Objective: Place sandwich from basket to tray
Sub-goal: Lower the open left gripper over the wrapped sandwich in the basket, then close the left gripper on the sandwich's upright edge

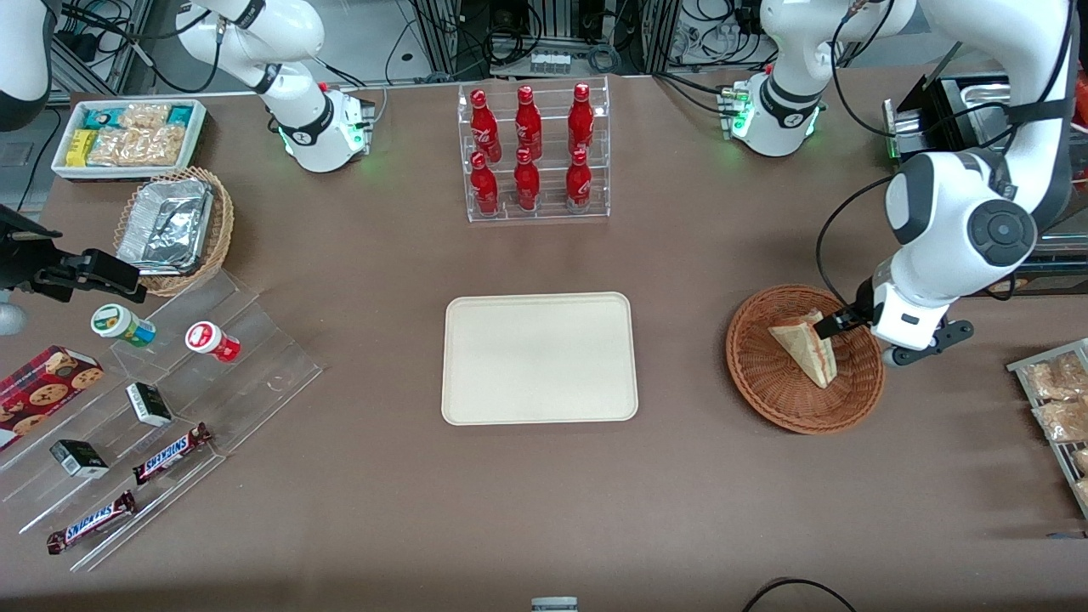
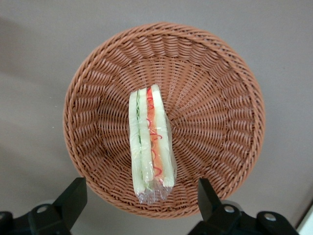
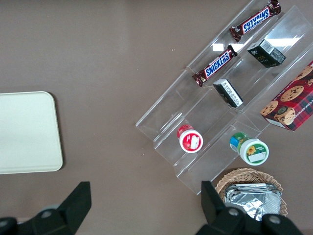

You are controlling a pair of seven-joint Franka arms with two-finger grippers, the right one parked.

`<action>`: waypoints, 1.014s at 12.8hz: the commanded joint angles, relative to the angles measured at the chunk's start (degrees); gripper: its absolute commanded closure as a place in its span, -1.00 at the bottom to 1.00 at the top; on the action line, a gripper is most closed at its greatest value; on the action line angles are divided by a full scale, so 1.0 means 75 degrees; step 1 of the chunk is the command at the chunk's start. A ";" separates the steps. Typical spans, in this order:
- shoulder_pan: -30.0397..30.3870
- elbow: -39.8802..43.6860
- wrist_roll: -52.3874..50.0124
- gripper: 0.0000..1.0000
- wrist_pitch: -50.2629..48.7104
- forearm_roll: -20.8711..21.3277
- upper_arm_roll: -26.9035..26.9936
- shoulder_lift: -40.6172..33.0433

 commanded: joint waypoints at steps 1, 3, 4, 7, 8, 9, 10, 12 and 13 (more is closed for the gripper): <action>-0.0038 -0.0319 -0.0431 -1.00 0.0437 0.0024 0.0013 0.0049; -0.0038 -0.0366 -0.0724 -1.00 0.0636 0.0024 0.0013 0.0178; -0.0038 -0.0424 -0.0784 -1.00 0.0800 0.0024 0.0013 0.0248; -0.0167 -0.0448 -0.1112 -1.00 0.1175 0.0024 0.0013 0.0518; -0.0167 -0.0436 -0.1147 -1.00 0.1223 0.0024 0.0013 0.0576; -0.0179 -0.0436 -0.1171 -1.00 0.1247 0.0024 0.0013 0.0612; -0.0179 -0.0436 -0.1194 -1.00 0.1247 0.0024 0.0013 0.0682; -0.0249 -0.0436 -0.1276 -0.99 0.1258 0.0024 0.0013 0.0811; -0.0261 -0.0448 -0.1288 -0.98 0.1293 0.0024 0.0013 0.0869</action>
